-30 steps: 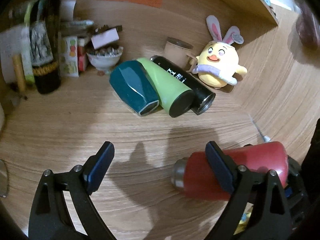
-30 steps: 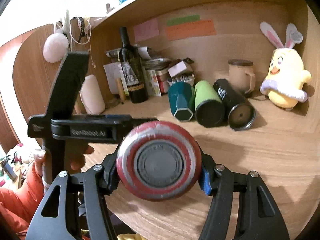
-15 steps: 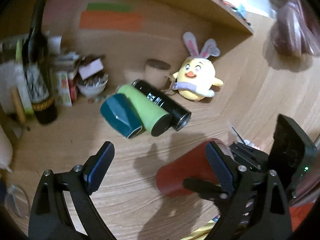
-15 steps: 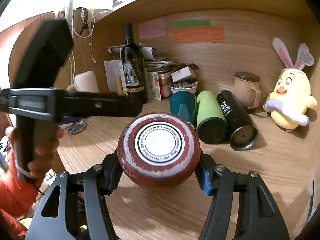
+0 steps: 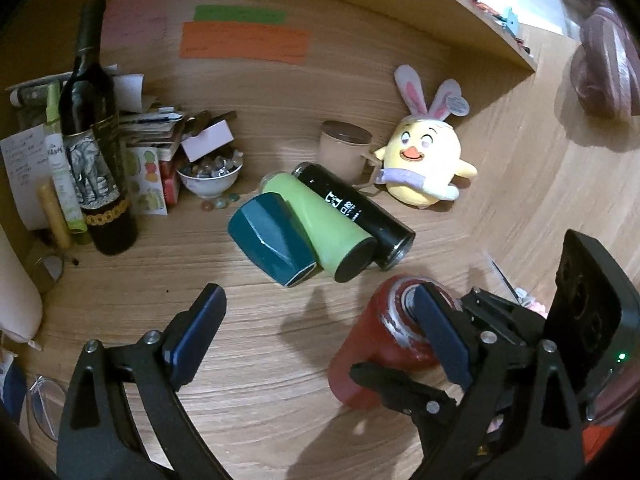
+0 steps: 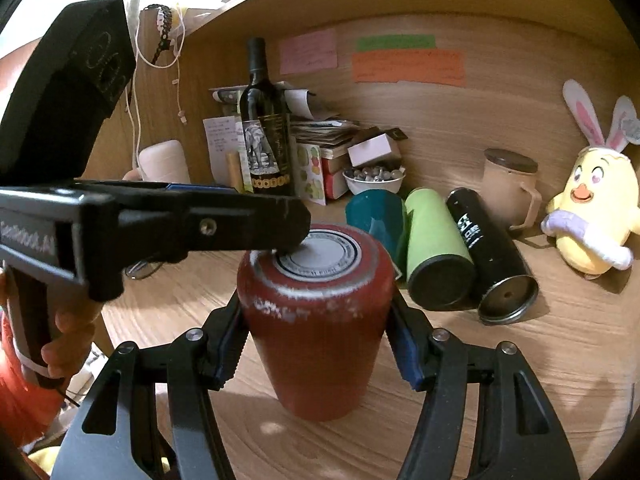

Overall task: Flip cup upside down
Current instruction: 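Rotate the thermos upside down with the right tool and lower it onto the desk, then open the right tool and withdraw from the inverted thermos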

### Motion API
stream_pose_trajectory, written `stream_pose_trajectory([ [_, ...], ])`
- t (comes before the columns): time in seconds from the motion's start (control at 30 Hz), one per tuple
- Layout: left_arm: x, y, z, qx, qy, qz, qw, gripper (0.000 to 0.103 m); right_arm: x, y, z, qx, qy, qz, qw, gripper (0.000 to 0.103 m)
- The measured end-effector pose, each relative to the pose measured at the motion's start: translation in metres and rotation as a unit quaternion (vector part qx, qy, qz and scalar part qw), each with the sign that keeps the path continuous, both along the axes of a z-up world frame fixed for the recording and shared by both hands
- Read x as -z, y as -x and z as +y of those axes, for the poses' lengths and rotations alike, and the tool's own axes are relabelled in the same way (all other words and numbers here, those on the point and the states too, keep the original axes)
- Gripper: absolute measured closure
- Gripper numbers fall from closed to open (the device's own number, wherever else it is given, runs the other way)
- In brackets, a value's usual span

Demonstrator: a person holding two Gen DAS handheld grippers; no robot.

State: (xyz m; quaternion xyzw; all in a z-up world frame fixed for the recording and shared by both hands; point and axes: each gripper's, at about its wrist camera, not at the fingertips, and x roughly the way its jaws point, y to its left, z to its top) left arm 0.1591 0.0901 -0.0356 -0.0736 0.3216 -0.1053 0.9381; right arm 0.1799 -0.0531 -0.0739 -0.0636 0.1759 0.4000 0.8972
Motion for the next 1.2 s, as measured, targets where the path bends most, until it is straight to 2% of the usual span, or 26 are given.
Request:
stream_pose_trajectory([
  [0.23, 0.001, -0.001, -0.001, -0.002, -0.002, 0.0, 1.0, 0.005, 0.006, 0.008, -0.004, 0.004, 0.001, 0.012, 1.0, 0.041],
  [0.33, -0.003, 0.001, -0.005, -0.009, -0.014, -0.002, 0.9999, 0.005, 0.006, 0.015, -0.013, 0.007, -0.001, 0.016, 1.0, 0.033],
  [0.53, -0.023, 0.032, -0.009, -0.028, -0.018, -0.051, 0.9981, 0.005, -0.009, 0.045, -0.047, 0.039, -0.028, -0.02, 0.999, 0.019],
  [0.73, -0.037, 0.08, -0.027, -0.058, -0.052, -0.109, 0.9911, 0.004, -0.031, 0.075, -0.086, 0.072, -0.057, -0.057, 0.994, 0.01],
  [0.9, -0.038, 0.116, -0.05, -0.079, -0.079, -0.146, 0.9831, 0.001, -0.043, 0.097, -0.109, 0.092, -0.069, -0.079, 0.99, 0.01],
  [1.03, -0.04, 0.136, -0.059, -0.074, -0.073, -0.161, 0.9814, 0.0, -0.051, 0.114, -0.126, 0.106, -0.092, -0.092, 0.986, 0.0],
  [1.2, -0.042, 0.153, -0.068, -0.074, -0.077, -0.178, 0.9783, 0.0, -0.057, 0.133, -0.14, 0.123, -0.109, -0.11, 0.98, 0.0],
])
